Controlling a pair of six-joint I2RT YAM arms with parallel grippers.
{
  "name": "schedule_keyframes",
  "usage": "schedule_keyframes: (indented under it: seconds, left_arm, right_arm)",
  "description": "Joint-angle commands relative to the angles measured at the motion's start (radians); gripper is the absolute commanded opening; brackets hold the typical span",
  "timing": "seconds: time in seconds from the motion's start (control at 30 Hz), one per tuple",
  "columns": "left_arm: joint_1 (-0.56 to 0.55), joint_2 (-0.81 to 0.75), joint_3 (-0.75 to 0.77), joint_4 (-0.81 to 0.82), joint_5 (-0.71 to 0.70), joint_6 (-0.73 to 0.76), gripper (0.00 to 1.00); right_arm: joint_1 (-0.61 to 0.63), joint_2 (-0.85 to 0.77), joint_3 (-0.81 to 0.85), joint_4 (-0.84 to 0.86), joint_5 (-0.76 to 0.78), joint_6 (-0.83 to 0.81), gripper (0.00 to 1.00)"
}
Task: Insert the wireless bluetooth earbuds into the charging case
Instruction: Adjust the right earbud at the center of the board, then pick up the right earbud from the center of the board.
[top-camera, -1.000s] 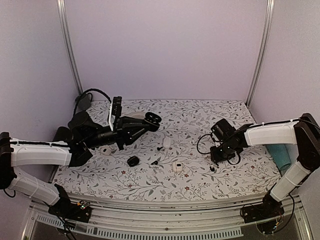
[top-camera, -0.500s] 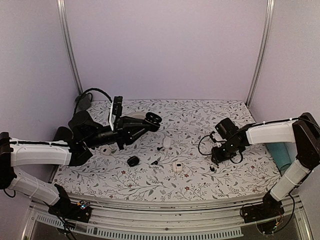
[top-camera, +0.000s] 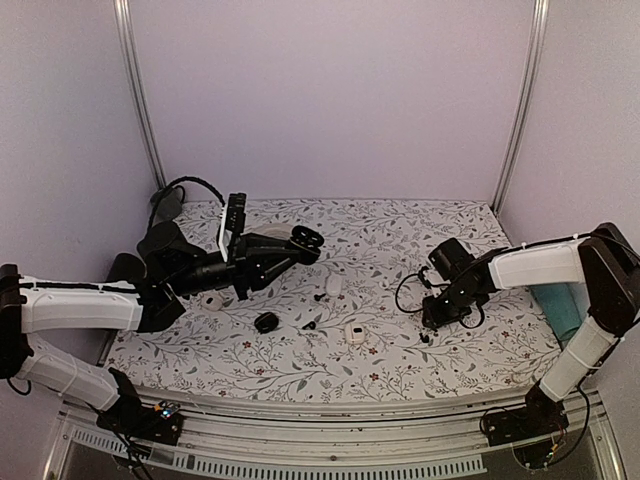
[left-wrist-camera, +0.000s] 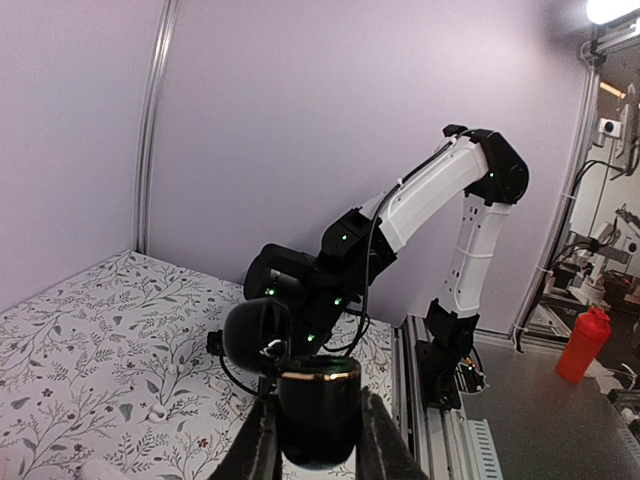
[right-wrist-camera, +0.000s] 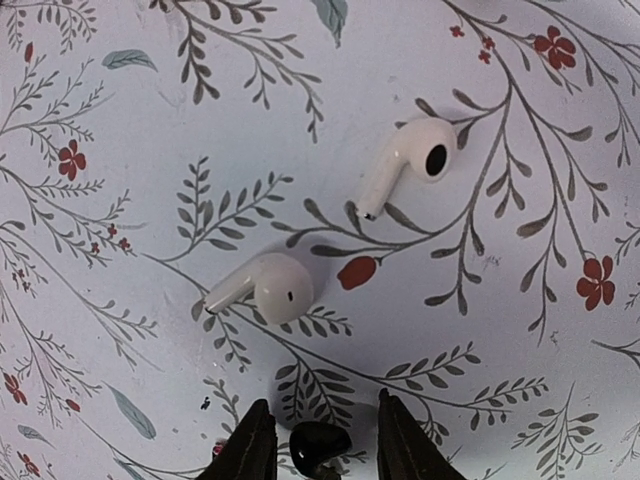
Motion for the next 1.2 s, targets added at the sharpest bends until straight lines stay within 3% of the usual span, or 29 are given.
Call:
schedule_keyframes:
  seconds: [0.0,0.37,1.17]
  left_arm:
    - [0.008,-0.012,0.023,0.007,0.007,0.011,0.00]
    - [0.009,-0.008,0.023,0.010,0.007,0.008,0.00]
    - [0.009,0.006,0.033,0.021,0.019,0.002,0.00]
  right_arm:
    - [-0.004,0.026,0.013,0.007,-0.005,-0.001,0.35]
    - [-0.004,0.040,0.022,-0.013,-0.017,-0.002,0.31]
    - [-0.003,0.049,0.043,-0.091,-0.009,0.035,0.33]
